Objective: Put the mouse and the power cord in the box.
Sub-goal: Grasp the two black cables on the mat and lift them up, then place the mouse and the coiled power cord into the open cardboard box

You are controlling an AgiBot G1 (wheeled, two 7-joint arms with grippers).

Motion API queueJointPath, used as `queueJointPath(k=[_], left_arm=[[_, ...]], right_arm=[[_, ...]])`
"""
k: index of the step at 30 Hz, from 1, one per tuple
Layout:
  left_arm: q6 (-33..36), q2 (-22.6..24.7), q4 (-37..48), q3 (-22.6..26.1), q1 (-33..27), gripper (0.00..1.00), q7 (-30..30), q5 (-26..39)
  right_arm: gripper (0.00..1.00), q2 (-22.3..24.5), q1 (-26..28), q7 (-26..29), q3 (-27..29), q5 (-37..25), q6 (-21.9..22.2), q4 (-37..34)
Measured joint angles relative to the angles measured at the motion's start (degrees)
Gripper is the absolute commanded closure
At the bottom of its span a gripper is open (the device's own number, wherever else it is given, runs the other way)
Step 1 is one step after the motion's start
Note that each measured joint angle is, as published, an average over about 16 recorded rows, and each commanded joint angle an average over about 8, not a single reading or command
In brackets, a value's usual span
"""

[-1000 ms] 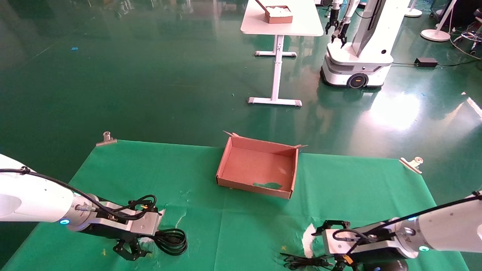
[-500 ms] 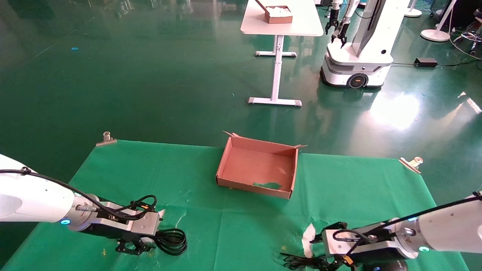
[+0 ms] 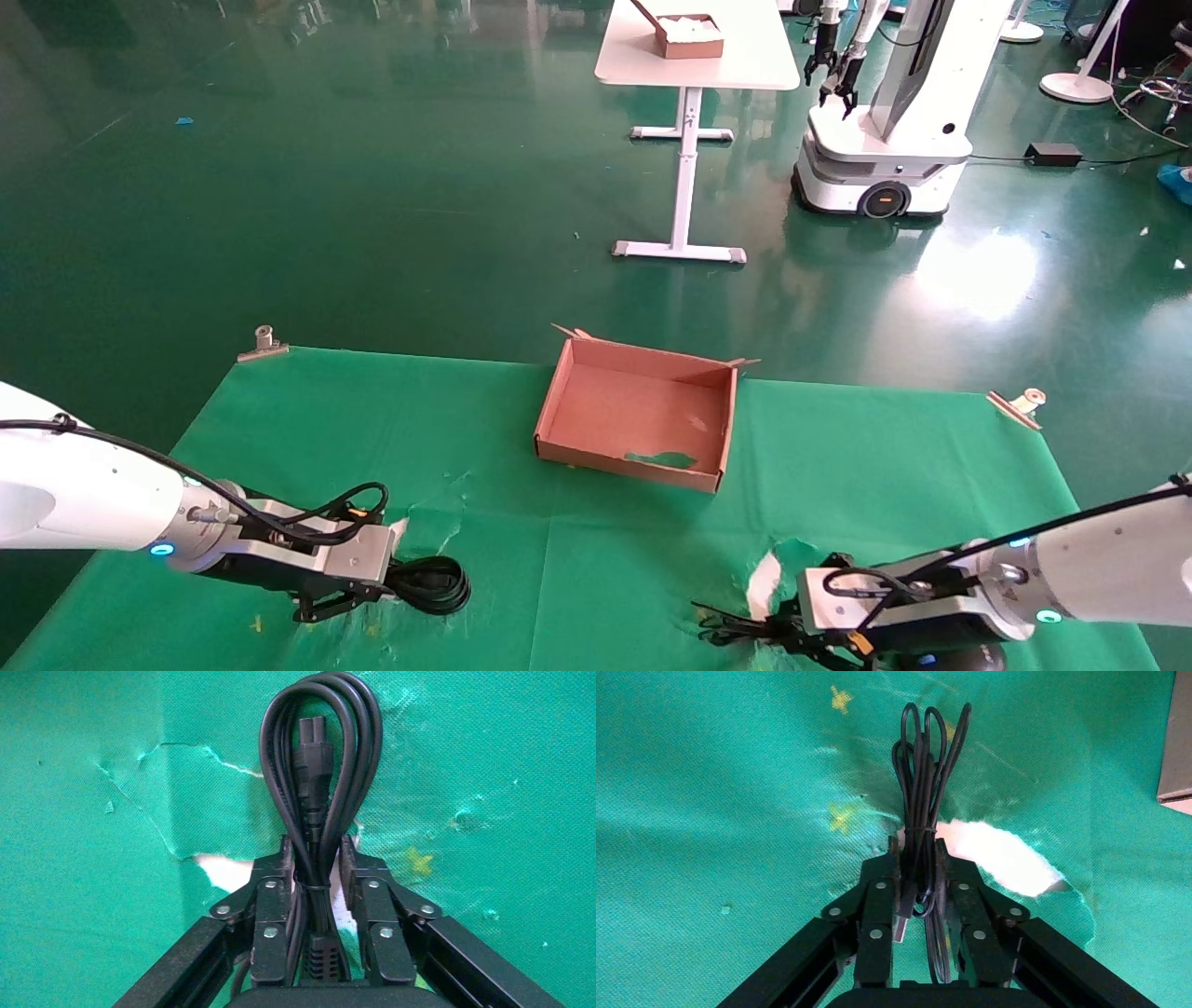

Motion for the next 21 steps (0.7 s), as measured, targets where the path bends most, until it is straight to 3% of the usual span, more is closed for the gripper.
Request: queueJointPath(k=[11, 21], left_arm=[[1.5, -0.6, 0.5, -0.4, -0.8, 1.00, -0.7, -0.6], [9.8, -4.1, 5.0, -4.7, -6.7, 1.00, -8.7, -6.9]], right_arm=[[1.00, 0.8, -0.2, -0.3, 0.9, 1.3, 0.1, -0.1], [1.00, 7.1, -0.5, -3.4, 7.7, 11.0, -2.0, 0.7]])
